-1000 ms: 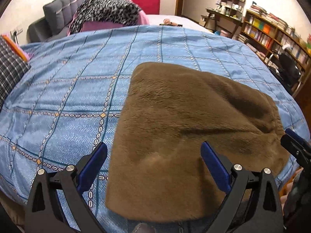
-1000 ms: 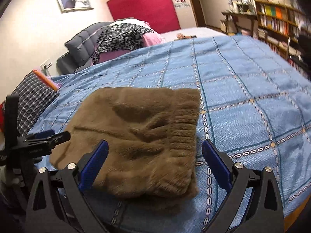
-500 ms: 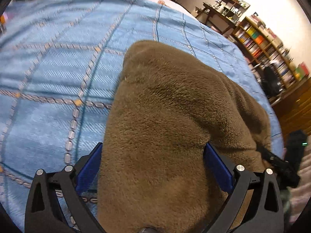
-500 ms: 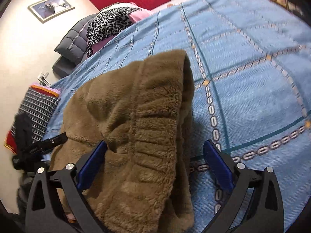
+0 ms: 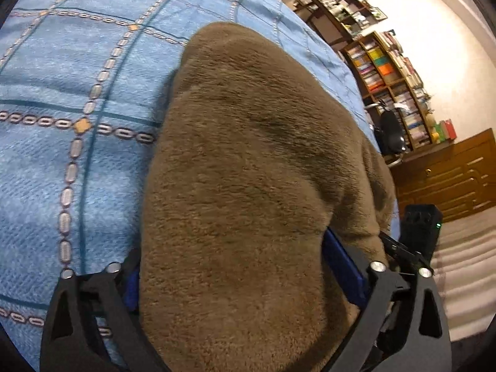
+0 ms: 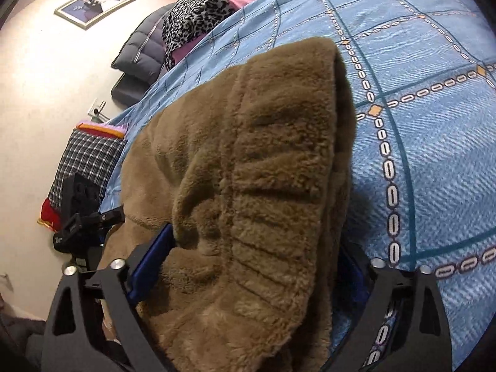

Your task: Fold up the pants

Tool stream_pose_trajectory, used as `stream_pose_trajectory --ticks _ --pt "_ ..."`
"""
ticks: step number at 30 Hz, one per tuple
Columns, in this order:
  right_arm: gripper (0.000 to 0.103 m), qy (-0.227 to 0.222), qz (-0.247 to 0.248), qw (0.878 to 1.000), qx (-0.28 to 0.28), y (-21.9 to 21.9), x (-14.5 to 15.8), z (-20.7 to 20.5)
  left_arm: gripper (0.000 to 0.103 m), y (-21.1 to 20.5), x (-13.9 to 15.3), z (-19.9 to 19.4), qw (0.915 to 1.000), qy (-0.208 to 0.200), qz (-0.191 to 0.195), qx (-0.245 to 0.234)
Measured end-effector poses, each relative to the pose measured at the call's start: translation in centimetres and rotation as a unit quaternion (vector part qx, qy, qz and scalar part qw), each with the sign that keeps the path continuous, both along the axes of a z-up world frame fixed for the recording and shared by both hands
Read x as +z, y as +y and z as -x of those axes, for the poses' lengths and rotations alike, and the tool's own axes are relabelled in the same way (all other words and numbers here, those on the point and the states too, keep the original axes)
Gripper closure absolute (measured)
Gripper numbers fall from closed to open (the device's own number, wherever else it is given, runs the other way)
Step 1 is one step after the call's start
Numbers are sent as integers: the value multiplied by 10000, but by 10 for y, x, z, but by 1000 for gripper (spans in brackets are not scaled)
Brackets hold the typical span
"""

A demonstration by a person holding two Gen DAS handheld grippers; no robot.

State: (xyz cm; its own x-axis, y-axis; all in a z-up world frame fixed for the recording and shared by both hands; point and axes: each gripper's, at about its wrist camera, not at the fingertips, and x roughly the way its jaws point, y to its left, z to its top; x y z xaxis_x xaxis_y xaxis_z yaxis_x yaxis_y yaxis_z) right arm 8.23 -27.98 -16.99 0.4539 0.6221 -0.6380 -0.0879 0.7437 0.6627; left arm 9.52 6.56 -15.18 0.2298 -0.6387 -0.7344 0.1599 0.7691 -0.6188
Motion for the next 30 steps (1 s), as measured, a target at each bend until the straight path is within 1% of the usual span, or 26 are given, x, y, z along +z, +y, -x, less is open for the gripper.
stream_pose_trajectory --ticks 1,2,3,4,6,8,11,15,17,21,26,30 --pt "27 -19 24 10000 -8 -1 2 0 17 -1 2 1 10000 -28 37 -47" --pt "31 -39 21 10000 -22 -1 3 0 24 0 4 -1 9999 -59 72 -82" --pt "38 -67 5 10000 -37 -3 4 0 30 0 6 -1 9999 -93 89 -97" --pt "42 -118 4 9999 -45 -4 8 0 33 -1 10 0 9998 -160 85 -123" --pt "46 -229 74 9997 -23 -5 14 3 43 -2 16 2 9994 -310 11 -170" --pt "49 -420 232 9988 2 -4 25 3 48 -4 26 2 9985 -493 -82 -214" --pt "51 -659 301 9974 -53 -6 41 -1 57 -7 40 -3 9970 -748 -69 -181" --pt "51 -945 350 9948 -128 -11 60 -22 57 -11 55 -22 9948 -1012 4 -101" --pt "51 -1086 469 9928 -163 -15 68 -41 58 -19 60 -40 9936 -1128 -43 -84" --pt "51 -1276 602 9895 -302 -25 76 -84 59 -35 66 -88 9908 -1351 -74 -48" --pt "51 -1503 849 9840 -439 -37 83 -154 59 -53 69 -153 9866 -1626 -111 37" --pt "51 -1644 1038 9795 -528 -44 82 -211 59 -69 69 -207 9827 -1838 -199 70"
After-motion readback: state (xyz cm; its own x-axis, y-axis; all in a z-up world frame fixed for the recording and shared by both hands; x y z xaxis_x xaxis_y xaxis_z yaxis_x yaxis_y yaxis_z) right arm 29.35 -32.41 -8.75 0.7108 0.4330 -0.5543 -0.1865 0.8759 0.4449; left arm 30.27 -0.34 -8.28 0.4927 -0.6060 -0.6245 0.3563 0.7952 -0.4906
